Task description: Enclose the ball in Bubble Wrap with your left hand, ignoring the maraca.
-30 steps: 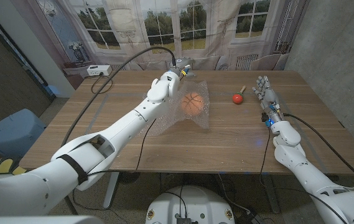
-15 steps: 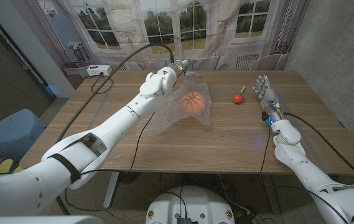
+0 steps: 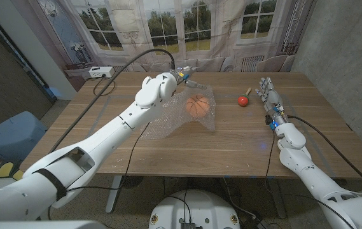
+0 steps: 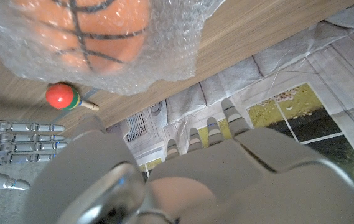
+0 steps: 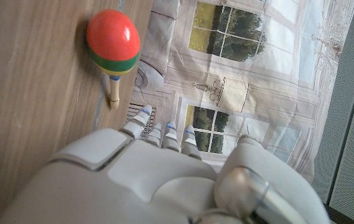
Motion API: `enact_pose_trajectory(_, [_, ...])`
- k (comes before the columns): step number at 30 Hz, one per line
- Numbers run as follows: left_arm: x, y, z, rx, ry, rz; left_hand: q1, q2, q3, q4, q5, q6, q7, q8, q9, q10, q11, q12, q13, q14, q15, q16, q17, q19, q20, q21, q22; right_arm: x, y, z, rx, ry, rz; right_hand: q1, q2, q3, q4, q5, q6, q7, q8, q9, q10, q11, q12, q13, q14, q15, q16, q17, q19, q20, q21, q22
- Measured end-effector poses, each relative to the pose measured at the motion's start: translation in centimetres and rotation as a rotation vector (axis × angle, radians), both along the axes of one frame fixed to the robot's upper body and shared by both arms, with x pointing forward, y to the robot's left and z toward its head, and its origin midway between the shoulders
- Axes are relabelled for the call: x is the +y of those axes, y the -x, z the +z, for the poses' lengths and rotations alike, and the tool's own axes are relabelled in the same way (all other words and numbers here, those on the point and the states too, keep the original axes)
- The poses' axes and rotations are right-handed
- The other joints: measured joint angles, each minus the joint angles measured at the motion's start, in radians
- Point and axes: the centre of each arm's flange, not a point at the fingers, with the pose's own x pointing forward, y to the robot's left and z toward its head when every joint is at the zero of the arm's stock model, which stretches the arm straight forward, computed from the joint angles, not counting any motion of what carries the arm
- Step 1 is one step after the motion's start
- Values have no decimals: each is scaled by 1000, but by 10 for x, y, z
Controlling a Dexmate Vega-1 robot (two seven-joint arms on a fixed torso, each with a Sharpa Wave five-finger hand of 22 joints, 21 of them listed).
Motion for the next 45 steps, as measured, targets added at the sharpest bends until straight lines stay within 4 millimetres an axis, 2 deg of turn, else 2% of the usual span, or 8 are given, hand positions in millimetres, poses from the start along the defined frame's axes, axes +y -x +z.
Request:
enact_pose_trajectory(6, [1,11,-13,25,-47,30,-4,-5,-11,-6,7,-32,-14,0,0,-33,-4,0,1,-22,11,0,-3,0,0,0,0,3,6,-4,-2,5,3,0,0,0,0,0,0,0,0,0,0,0,0,0,0,0,0,0,0,0,0,0])
enact_pose_trajectory(10, [2,14,-20,44,-71,49,5,-24,-19,-11,13,-33,-24,0,0,-47,-8,0,0,-28,18,0,-3,0,0,0,0,4,9,-7,-2,6,5,0,0,0,0,0,0,0,0,0,2,-2,0,0,0,0,0,0,0,0,0,0])
enact_pose_trajectory(17, [2,17,-31,69,-96,51,-3,-43,-34,-15,21,-32,-25,9,0,-40,-1,13,0,-25,21,5,-3,0,0,0,0,4,17,-11,-6,9,6,0,0,0,0,0,0,0,0,0,9,2,0,0,0,0,0,0,0,0,0,0])
enact_pose_trajectory(22, [0,16,-38,91,-106,49,-3,-43,-39,-11,22,-32,-25,13,0,-31,0,19,0,-16,22,12,-3,4,4,0,0,2,22,-14,-7,8,3,0,0,0,0,0,0,0,0,0,9,2,0,0,0,0,0,0,0,0,0,0])
enact_pose_trajectory(28, [-3,8,-43,115,-123,58,2,-48,-43,-15,30,-32,-25,20,0,-25,-4,23,0,-4,20,17,-3,8,0,0,0,-1,25,-16,-8,2,-2,0,0,0,0,0,0,0,0,0,9,2,0,0,0,0,0,0,0,0,0,0])
enact_pose_trajectory(45, [-12,-29,-56,181,-145,83,10,-59,-48,-18,42,-32,-25,19,0,-20,-10,23,0,18,13,18,-7,39,2,8,5,-10,25,-22,5,-11,-16,0,0,0,0,0,0,0,0,0,9,2,0,0,0,0,0,0,0,0,0,0])
